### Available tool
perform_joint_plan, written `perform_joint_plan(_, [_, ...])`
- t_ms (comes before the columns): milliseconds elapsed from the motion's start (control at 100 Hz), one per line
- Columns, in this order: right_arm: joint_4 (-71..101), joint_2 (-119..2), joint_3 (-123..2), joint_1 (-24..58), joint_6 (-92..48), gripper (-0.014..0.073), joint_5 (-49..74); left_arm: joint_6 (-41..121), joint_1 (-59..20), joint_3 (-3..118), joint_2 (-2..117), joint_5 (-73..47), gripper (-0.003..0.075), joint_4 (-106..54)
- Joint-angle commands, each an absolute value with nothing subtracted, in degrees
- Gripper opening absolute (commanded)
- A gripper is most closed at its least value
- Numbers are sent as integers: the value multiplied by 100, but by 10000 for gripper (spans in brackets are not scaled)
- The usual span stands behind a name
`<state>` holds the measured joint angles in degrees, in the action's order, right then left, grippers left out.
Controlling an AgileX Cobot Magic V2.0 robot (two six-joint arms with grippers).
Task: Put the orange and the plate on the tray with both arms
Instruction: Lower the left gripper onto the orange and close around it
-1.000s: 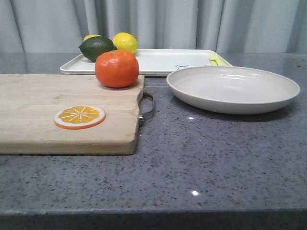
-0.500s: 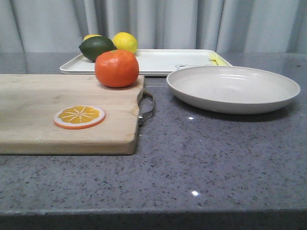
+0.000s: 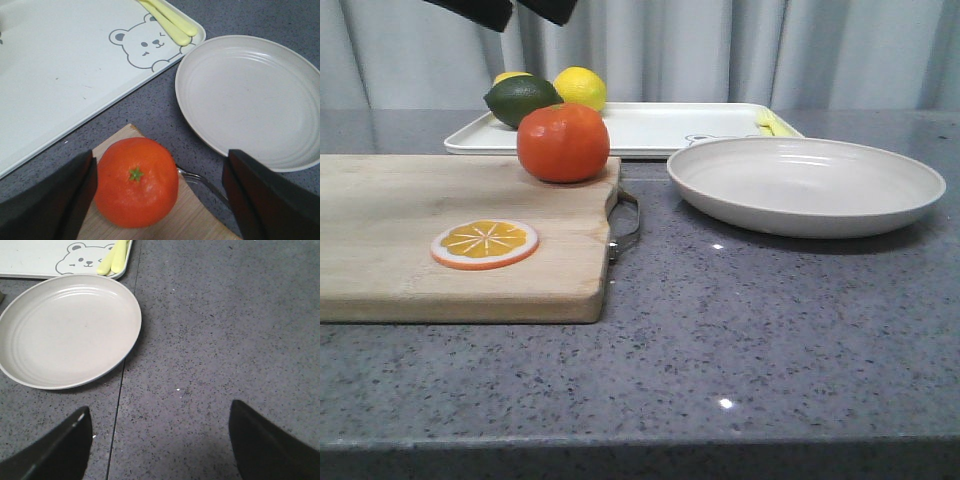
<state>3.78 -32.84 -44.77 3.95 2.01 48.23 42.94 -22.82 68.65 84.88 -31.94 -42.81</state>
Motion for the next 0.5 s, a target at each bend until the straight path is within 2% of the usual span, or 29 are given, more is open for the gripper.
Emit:
perform_joint_plan(0, [377, -3340, -4676, 402, 169, 568, 4432, 4195, -2390, 7104, 8465, -2736, 507, -4495])
perform_joint_plan(490, [377, -3340, -4676, 402, 169, 568, 4426, 4195, -2401, 7104, 8948, -2447, 507, -4495])
